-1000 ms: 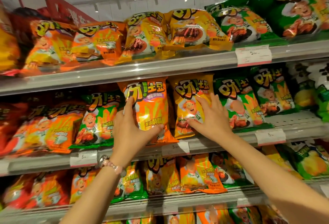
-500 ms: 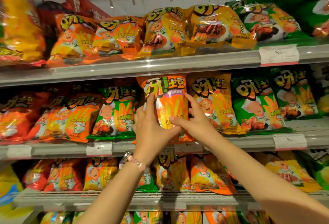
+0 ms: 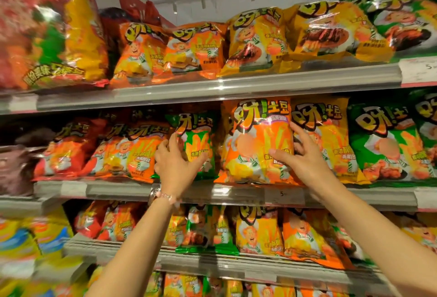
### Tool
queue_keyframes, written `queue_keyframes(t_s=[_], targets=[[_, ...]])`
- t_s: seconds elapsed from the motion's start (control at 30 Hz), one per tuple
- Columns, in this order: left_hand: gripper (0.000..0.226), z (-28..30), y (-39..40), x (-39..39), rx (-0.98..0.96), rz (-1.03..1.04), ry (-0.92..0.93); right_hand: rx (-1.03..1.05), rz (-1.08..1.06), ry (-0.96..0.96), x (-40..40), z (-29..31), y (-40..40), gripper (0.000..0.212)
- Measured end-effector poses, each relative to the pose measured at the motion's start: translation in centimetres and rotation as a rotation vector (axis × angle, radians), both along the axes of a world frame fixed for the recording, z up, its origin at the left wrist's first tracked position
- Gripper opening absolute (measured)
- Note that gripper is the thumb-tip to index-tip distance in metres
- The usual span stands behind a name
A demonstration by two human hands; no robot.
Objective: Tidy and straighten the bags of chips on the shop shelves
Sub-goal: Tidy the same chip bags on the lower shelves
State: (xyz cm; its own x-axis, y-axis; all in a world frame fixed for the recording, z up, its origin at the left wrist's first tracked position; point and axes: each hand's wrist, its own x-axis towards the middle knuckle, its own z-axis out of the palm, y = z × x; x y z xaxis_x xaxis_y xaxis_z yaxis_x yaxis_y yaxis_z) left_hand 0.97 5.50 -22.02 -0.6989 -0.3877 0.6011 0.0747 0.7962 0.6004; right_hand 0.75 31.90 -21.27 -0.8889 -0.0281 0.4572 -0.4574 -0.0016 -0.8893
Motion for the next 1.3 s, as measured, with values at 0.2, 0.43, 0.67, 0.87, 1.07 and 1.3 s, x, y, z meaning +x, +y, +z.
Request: queue_keyframes(t_s=[0.2, 0.43, 0.67, 0.87, 1.07, 1.3], targets=[[0.124, 0.1, -1.6, -1.7, 0.018, 0.009, -0.185, 0.004, -0.010, -0.003, -0.3, -0.2, -0.1, 0.083], [0.119, 0.5, -1.9, -1.6, 0.092, -0.060, -0.093, 0.015, -0.028, -0.002, -0.3, -0.1, -0.6, 0.084], [0.113, 1.4, -3.0, 0.0, 0.269, -0.202, 0.059, 0.058, -0.059, 0.008, -0.2, 0.8, -1.2, 0.083], [0.124, 1.6, -6.0, 3.1, 0.235, -0.208, 0.104, 0.213, -0.030, -0.017, -0.2, 2.0, -2.2, 0.085], [0.124, 1.0, -8.9, 5.5, 0.323, -0.199, 0.092, 0.307, -0.044, 0.028, -1.1, 2.5, -6.4, 0.088], [0.132, 0.4, -10.0, 7.8, 0.408, -0.187, 0.146, 0.347, -0.055, 0.004, -3.2, 1.8, -13.6, 0.087]])
